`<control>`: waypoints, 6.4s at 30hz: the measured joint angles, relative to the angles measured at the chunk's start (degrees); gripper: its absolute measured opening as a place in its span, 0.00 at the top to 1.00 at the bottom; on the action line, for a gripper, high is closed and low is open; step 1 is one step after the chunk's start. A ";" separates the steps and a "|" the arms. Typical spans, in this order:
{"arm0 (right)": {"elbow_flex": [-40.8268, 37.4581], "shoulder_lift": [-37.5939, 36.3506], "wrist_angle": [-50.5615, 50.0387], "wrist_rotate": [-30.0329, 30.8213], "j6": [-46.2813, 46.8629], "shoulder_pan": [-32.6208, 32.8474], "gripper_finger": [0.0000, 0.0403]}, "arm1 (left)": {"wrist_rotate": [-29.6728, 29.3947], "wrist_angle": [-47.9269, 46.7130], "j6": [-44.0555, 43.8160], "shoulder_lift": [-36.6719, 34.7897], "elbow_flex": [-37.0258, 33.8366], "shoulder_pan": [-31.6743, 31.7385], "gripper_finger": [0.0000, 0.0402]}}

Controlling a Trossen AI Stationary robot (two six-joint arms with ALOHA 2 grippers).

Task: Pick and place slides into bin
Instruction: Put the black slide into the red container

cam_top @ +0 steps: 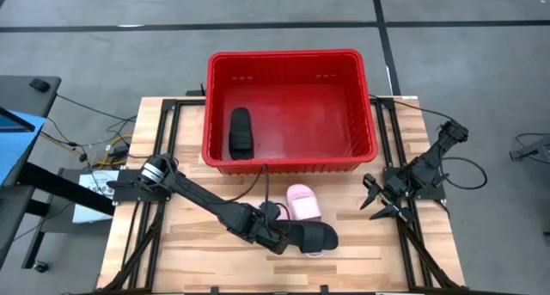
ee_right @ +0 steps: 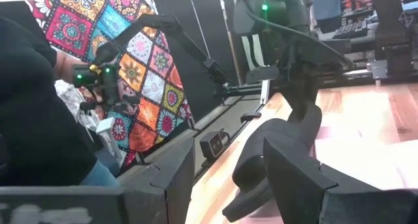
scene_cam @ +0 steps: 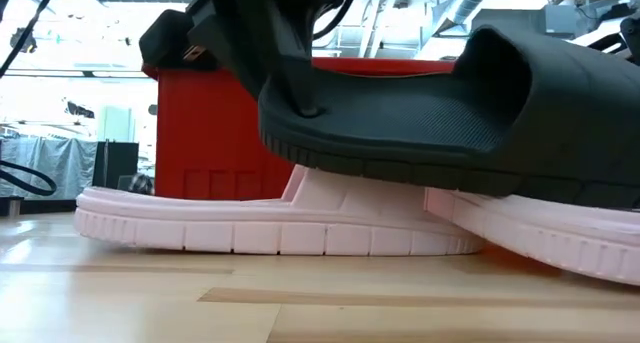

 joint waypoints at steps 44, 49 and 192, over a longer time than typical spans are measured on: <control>-0.01 0.01 -0.02 -0.02 -0.01 0.01 0.57 | -17.06 -40.54 36.38 -12.12 37.11 -1.84 0.94; -0.02 0.01 -0.02 -0.02 0.00 0.02 0.57 | -22.50 -40.56 45.12 -16.85 37.11 -0.35 0.94; -0.01 0.00 0.00 0.00 -0.01 0.00 0.57 | -7.01 -33.01 120.62 7.87 32.39 51.06 0.89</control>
